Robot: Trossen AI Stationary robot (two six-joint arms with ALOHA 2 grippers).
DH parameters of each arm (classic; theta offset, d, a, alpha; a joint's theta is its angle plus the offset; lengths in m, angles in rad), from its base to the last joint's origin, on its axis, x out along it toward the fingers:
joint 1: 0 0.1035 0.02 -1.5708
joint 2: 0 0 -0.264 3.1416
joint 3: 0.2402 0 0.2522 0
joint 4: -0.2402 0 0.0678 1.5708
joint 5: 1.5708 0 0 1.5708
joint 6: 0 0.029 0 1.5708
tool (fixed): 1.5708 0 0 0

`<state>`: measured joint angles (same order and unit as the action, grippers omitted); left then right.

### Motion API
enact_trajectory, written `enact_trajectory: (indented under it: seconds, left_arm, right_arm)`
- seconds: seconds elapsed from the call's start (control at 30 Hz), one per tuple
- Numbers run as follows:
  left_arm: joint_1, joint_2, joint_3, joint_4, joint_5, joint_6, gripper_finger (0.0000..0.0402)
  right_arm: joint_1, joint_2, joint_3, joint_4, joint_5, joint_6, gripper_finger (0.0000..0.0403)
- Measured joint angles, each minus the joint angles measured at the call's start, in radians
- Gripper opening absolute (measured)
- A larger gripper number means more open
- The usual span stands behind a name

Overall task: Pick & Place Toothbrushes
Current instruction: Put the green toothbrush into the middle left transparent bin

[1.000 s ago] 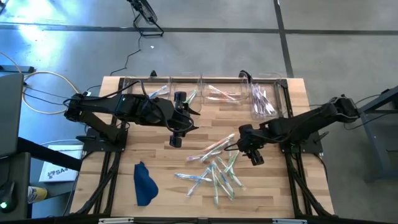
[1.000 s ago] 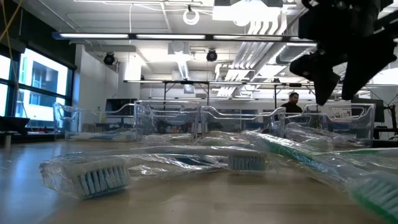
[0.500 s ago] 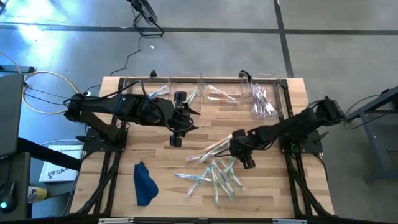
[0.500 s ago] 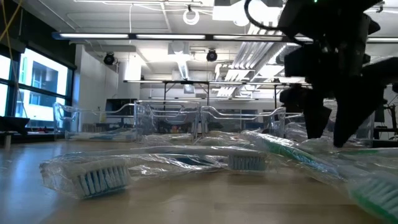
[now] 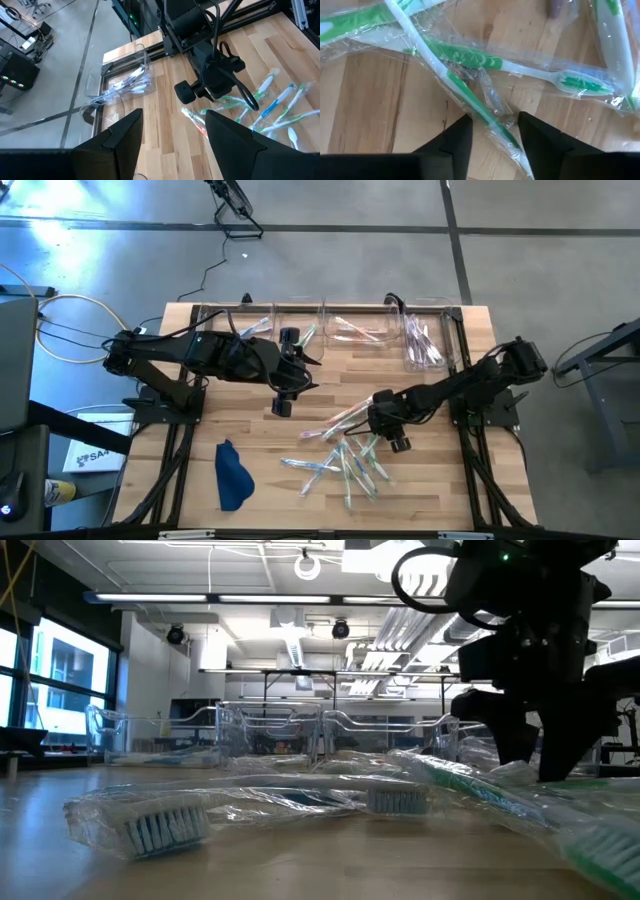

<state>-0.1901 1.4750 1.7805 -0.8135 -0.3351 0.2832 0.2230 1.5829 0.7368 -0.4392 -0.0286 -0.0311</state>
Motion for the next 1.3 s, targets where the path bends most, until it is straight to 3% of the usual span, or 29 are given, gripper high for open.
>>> enact_trajectory:
  seconds: [0.4, 0.7, 1.07, 1.17, 1.3]
  left_arm:
    - [0.0, 0.0, 0.0, 0.001, 0.001, 0.0, 0.0209]
    - [0.0, 0.0, 0.0, 0.003, 0.003, 0.0, 0.0209]
    - [0.0, 0.0, 0.0, 0.062, -0.019, 0.0, 0.0209]
    - [0.013, 0.0, 0.0, 0.167, -0.068, 0.003, 0.0209]
    - [0.069, 0.0, 0.0, 0.295, -0.042, 0.0, 0.0209]
  right_arm:
    - [-0.002, 0.0, 0.001, -0.024, -0.053, 0.011, 0.0019]
    - [0.001, -0.086, -0.007, -0.144, -0.117, 0.01, 0.0019]
    - [0.0, -0.419, -0.005, -0.21, -0.1, 0.102, 0.0019]
    - [0.0, -0.52, 0.005, -0.209, -0.052, 0.137, 0.0019]
    - [0.0, -0.631, 0.048, -0.179, 0.066, 0.166, 0.0019]
